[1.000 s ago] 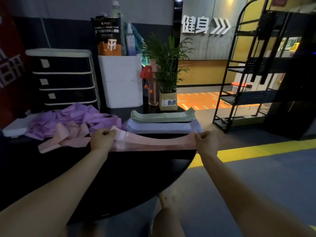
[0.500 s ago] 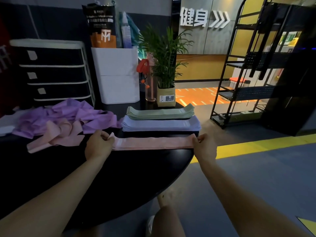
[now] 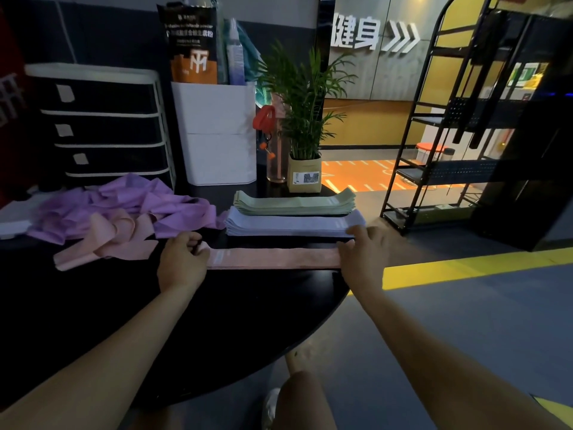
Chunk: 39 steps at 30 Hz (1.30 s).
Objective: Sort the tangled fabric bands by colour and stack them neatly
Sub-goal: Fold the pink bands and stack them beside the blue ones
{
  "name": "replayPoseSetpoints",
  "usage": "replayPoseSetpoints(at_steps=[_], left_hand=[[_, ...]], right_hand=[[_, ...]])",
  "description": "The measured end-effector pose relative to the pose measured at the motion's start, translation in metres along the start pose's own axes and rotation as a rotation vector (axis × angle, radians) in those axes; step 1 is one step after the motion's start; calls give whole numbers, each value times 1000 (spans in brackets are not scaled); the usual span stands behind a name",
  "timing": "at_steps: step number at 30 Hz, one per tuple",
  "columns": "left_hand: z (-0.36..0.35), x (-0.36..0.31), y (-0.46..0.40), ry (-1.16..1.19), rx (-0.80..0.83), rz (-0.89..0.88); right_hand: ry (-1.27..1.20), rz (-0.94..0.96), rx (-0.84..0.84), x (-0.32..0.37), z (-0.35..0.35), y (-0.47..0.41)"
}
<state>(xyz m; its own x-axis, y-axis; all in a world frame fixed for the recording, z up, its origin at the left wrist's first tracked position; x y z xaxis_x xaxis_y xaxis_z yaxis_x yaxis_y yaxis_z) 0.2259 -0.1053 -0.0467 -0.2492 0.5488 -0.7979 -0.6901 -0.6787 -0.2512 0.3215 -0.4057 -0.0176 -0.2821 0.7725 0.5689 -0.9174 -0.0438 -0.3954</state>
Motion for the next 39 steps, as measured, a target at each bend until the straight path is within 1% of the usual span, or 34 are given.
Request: replayPoseSetpoints(at_steps=[3, 5, 7, 11, 16, 26, 30, 35, 39], left_hand=[[0, 0, 1, 13, 20, 9], [1, 0, 3, 16, 20, 16], [0, 0, 4, 20, 25, 19], [0, 0, 4, -24, 16, 26], [-1, -1, 4, -31, 15, 26], [-1, -1, 3, -8, 32, 32], [5, -3, 4, 49, 51, -25], [35, 3, 4, 15, 49, -137], [74, 17, -1, -51, 4, -165]], right_hand=[[37, 211, 114, 32, -15, 6], [14, 311, 215, 50, -30, 13], [7, 370, 302, 60, -44, 19], [98, 432, 442, 59, -58, 25], [132, 442, 485, 57, -61, 24], [77, 434, 494, 60, -60, 26], [49, 431, 496, 67, -60, 26], [1, 458, 534, 110, -75, 28], [-51, 507, 563, 163, -101, 34]])
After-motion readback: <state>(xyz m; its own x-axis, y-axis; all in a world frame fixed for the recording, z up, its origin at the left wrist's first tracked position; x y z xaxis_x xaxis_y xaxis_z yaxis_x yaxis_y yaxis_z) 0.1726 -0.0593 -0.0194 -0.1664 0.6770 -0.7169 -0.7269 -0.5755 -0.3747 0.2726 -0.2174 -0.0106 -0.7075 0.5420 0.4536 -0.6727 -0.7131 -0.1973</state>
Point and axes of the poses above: each hand's wrist, its own y-axis away from the middle knuckle, its own z-axis out of the back of the hand, x = y × z, the point moved 4 cm from there along -y, towards the middle knuckle, and after that the axes turned 5 degrees about x, right-handed, at the moved point
